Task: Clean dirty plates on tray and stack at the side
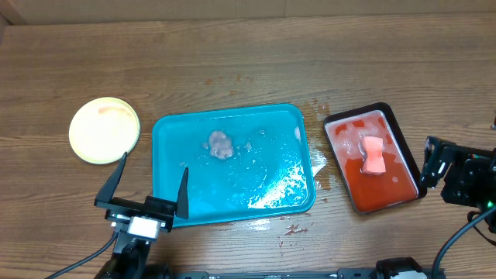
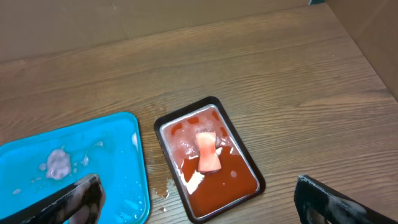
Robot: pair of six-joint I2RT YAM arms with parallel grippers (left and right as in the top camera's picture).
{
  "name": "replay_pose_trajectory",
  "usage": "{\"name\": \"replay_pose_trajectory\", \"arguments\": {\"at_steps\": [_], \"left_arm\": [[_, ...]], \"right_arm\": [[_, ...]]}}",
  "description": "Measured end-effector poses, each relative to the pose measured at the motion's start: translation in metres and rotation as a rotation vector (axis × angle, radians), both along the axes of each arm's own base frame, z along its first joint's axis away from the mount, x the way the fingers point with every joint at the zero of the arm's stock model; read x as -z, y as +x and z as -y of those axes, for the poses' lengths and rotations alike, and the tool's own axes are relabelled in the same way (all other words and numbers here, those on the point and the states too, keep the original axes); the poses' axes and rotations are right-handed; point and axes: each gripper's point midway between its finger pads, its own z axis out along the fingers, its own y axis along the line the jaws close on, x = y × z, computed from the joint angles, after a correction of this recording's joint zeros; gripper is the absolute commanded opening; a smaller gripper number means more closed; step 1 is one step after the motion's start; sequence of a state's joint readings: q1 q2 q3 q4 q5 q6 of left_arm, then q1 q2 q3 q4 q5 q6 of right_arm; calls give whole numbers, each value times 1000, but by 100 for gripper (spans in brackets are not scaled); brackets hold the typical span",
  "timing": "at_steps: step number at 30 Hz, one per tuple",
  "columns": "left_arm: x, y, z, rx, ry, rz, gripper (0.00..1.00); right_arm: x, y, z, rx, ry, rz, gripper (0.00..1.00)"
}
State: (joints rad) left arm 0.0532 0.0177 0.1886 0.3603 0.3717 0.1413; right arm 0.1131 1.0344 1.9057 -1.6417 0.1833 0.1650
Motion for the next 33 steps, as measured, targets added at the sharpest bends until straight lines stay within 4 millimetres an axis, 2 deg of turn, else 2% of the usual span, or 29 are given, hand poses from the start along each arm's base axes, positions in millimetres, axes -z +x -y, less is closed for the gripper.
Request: {"name": "replay_pose_trajectory", "arguments": {"at_steps": [7, 14, 18, 23, 24, 33], "left_arm": [[30, 9, 1, 9, 7, 25, 100], [54, 19, 1, 13, 1, -54, 99], [106, 39, 0, 25, -49, -305, 100], [169, 47, -4, 32, -189, -612, 100], [174, 47, -5, 29, -215, -641, 100], [175, 49, -12, 9, -327, -665, 100]], "right_arm": [[0, 0, 0, 0, 0, 0, 100], [0, 0, 0, 0, 0, 0, 100], [0, 0, 0, 0, 0, 0, 100], [0, 0, 0, 0, 1, 0, 100], [0, 0, 0, 0, 0, 0, 100], [0, 0, 0, 0, 0, 0, 100]]}}
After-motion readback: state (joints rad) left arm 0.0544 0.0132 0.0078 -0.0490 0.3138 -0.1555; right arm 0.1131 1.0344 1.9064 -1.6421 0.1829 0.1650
